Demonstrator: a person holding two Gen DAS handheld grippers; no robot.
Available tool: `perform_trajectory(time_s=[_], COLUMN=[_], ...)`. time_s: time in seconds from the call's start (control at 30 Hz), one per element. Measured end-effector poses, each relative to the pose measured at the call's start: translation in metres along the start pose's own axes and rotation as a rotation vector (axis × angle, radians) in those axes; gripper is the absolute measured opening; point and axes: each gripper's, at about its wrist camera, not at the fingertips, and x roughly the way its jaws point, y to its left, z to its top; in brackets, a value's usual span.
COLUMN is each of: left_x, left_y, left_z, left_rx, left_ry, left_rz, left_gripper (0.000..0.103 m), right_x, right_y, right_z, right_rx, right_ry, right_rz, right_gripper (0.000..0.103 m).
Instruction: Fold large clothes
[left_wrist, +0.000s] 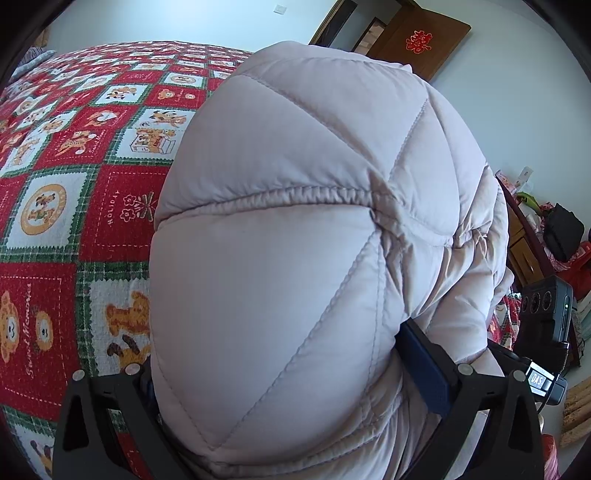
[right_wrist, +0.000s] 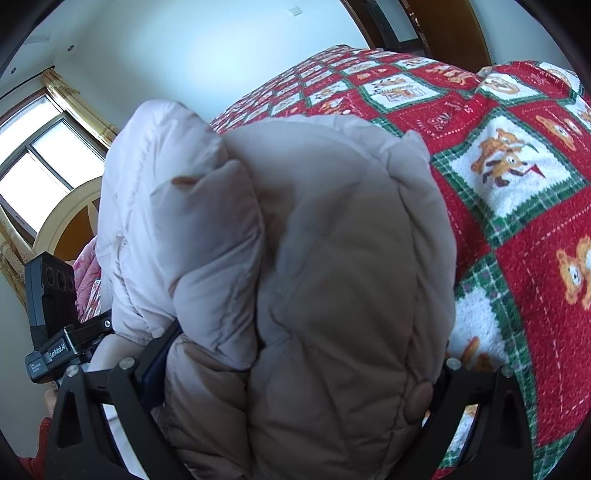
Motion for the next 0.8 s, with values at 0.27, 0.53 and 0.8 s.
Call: perform_trajectory(time_s=[0.27, 0.53, 0.8], left_x=[0.004, 0.008, 0.011], left_y=[0.008, 0.015, 0.028], left_z=[0.003, 0.006, 0.012], left_rx=[-0.002, -0.003, 0.007], left_ry=[0.003, 0.011, 0.027], left_rz=[-0.024, -0.041, -0.102], left_gripper=[0.102, 0.102, 0.102], right_x=[0.001, -0.002, -0.005], right_y=[0.004, 0.006, 0.012], right_z=[0.001, -0.002, -0.005], right_rx=[0.002, 0.007, -0.009], right_ry=[0.000, -0.001, -0.020], right_rz=[-0.027, -0.041, -0.064], right_gripper=[0.102, 0.102, 0.102])
